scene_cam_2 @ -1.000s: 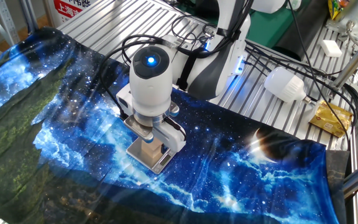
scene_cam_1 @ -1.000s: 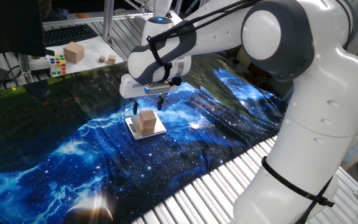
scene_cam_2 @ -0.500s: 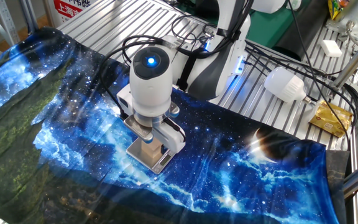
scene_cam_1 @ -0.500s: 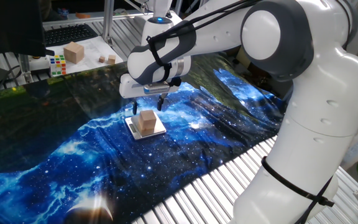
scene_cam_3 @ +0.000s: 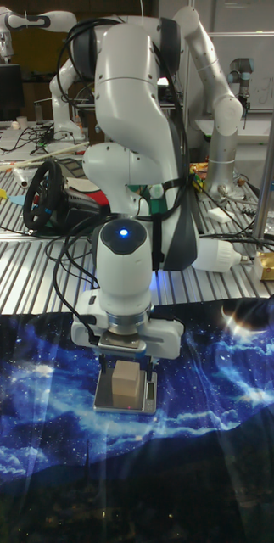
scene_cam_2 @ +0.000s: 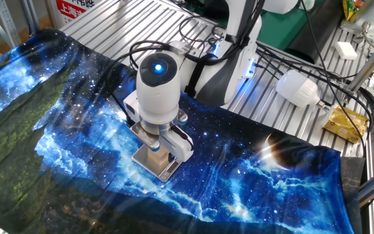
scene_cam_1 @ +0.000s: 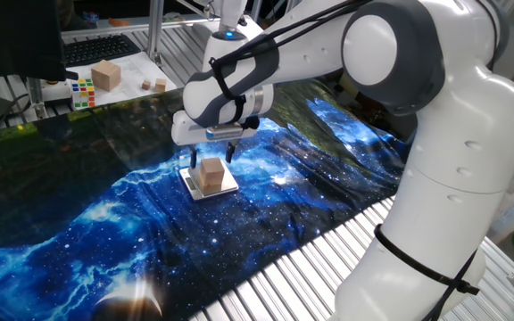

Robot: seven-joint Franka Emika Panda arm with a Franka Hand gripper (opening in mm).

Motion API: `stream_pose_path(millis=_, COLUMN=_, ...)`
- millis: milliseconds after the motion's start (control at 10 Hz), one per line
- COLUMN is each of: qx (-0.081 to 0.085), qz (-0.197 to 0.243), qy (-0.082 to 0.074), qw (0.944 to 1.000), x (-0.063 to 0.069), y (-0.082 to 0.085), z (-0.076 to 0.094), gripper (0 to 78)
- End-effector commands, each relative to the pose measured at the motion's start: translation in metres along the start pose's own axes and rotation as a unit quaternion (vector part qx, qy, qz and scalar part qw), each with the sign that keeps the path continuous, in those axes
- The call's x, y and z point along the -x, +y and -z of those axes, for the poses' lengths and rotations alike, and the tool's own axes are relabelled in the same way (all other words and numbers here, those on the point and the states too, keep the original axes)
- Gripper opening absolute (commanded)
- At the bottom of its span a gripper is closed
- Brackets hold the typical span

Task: Remove the object from the scale

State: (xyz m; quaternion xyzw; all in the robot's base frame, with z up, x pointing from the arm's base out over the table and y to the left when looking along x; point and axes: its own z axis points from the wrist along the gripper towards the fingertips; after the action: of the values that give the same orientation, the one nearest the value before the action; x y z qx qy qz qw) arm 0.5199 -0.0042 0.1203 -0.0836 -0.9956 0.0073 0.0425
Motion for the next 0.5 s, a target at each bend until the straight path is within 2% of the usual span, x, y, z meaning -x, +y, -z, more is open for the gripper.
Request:
stream_pose_path(millis=100, qx=0.003, qz=-0.009, qy=-0.001, qw=1.0000, x=-0.0016, y=-0.0006, z=-0.0074, gripper=77.4)
stream_pose_path(millis=500, qx=0.004, qz=-0.009, qy=-0.001, qw=0.9999, x=-0.0019, y=-0.0004, z=-0.0160, gripper=77.4)
